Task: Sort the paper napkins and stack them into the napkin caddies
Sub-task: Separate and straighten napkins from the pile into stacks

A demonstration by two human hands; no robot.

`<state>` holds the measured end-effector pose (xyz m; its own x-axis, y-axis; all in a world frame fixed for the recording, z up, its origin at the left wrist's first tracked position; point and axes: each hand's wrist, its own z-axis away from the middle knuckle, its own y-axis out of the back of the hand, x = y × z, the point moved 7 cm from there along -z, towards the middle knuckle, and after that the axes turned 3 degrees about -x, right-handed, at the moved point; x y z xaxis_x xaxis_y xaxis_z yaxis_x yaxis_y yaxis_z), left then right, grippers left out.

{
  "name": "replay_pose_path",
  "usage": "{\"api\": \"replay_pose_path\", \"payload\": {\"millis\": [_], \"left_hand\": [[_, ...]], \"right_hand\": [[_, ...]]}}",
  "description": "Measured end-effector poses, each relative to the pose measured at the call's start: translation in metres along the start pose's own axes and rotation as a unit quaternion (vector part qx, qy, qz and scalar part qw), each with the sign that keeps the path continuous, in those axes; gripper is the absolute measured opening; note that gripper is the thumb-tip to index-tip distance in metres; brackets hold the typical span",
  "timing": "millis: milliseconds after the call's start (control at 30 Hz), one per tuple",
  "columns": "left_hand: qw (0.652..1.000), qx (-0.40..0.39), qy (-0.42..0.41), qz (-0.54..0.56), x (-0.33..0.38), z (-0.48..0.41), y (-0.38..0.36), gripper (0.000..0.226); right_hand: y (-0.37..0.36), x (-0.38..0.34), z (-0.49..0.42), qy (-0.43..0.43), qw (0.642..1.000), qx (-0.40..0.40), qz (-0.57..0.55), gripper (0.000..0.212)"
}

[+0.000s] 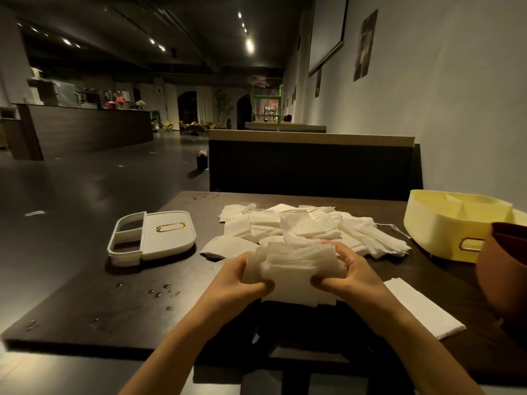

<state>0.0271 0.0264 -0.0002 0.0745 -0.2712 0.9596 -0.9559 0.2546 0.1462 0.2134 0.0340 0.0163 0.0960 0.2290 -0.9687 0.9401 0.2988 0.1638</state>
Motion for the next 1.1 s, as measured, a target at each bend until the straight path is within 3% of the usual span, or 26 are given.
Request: {"api": "replay_pose_path", "payload": {"millis": [100, 233, 433, 600, 733, 833, 867, 967, 1100], "left_hand": [[0.999, 0.014, -0.016, -0.037, 0.001, 0.000, 0.000, 0.063], [0.999, -0.014, -0.041, -0.021, 0.006, -0.003, -0.012, 0.068], [0.998, 0.010, -0.051, -0.036, 0.005, -0.005, -0.012, 0.067], [0.998, 0.007, -0.058, -0.006, 0.005, -0.003, -0.012, 0.045], [0.998, 0.051, -0.045, 0.018, 0.009, -0.005, -0.017, 0.038], [0.989, 0.146, -0.008, 0.027, 0.007, -0.008, -0.016, 0.043], [0.984, 0.176, -0.002, 0.024, 0.007, -0.009, -0.016, 0.045], [0.972, 0.231, 0.011, 0.031, 0.006, -0.011, -0.016, 0.034], [0.963, 0.267, 0.025, 0.039, 0.008, -0.011, -0.012, 0.015]], "right_hand": [[-0.004, 0.004, -0.001, -0.009, 1.000, -0.015, 0.012, 0.061], [-0.014, 0.004, -0.001, 0.005, 0.998, -0.039, 0.043, 0.069], [-0.009, 0.006, 0.001, 0.008, 0.999, -0.016, 0.044, 0.075], [-0.008, 0.004, 0.005, 0.022, 0.997, -0.005, 0.077, 0.065], [-0.011, 0.005, 0.004, 0.015, 0.999, 0.051, -0.005, 0.053], [-0.012, 0.009, 0.002, -0.021, 0.990, 0.132, -0.054, 0.021], [-0.012, 0.010, 0.001, -0.028, 0.985, 0.166, -0.039, 0.021], [-0.011, 0.006, -0.001, -0.034, 0.968, 0.247, 0.029, 0.062], [-0.006, -0.007, -0.004, -0.033, 0.944, 0.318, 0.082, 0.051]]}}
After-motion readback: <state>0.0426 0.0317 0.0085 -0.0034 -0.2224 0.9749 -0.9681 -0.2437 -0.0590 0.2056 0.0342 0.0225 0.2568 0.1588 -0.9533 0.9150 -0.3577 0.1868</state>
